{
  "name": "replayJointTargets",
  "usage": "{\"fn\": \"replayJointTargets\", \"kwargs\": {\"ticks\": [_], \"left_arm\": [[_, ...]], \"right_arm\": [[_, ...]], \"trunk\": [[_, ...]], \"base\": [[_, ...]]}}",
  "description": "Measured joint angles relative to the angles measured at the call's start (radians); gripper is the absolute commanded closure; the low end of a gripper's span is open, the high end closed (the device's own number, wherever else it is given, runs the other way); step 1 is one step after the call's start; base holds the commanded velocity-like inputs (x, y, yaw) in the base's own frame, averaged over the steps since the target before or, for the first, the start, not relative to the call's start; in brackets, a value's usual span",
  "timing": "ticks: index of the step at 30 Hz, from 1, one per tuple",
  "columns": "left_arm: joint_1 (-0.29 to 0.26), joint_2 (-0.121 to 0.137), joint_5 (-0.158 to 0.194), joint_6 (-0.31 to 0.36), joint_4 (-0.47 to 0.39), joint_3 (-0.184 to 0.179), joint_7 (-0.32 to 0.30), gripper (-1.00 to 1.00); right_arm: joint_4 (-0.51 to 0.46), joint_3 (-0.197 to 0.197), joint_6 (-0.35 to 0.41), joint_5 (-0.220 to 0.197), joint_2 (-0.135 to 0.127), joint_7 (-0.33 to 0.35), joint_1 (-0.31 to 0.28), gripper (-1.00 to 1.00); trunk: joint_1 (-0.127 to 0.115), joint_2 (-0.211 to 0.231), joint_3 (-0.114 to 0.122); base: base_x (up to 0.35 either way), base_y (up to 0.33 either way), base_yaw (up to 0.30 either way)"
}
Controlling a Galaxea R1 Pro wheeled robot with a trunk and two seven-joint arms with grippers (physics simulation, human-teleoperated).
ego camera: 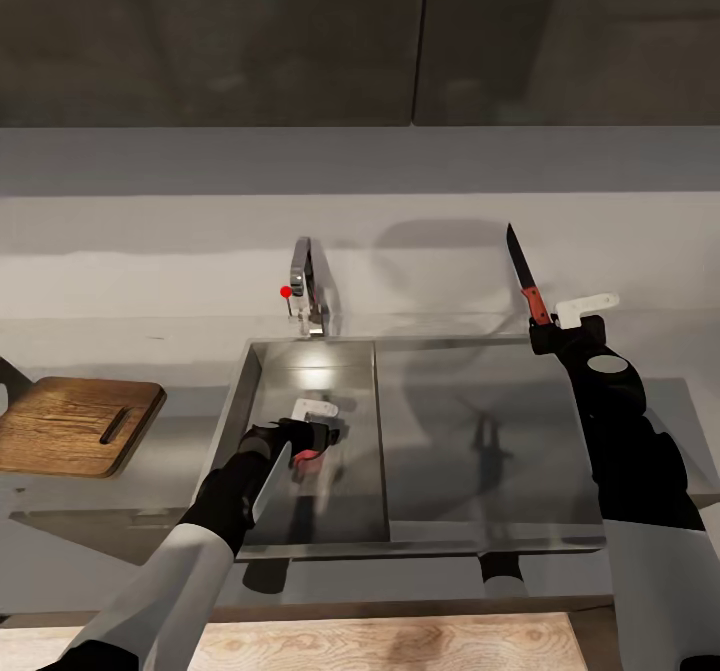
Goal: In the kitchen, take the Vidalia onion out of the sink, dice it on the chopping board with the paring knife, put the diced onion into the bowl on the countertop, then place both the paring knife and the chopping board into the sink.
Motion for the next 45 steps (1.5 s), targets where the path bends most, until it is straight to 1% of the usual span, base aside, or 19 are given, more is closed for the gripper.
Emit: {"fn": "replayJointTargets", "kwargs": {"ticks": [18, 45], "left_arm": [[0.000, 0.001, 0.000, -0.001, -0.003, 0.000, -0.001, -1.00], [0.000, 0.003, 0.000, -0.001, -0.002, 0.000, -0.001, -1.00]], "right_arm": [[0.000, 0.000, 0.000, 0.000, 0.000, 0.000, 0.000, 1.00], [0.000, 0.000, 0.000, 0.000, 0.000, 0.000, 0.000, 1.00]], "trunk": [[0.000, 0.000, 0.000], [0.000, 0.000, 0.000]], "base": [[-0.034, 0.023, 0.000], [-0.002, 0.001, 0.000]]}}
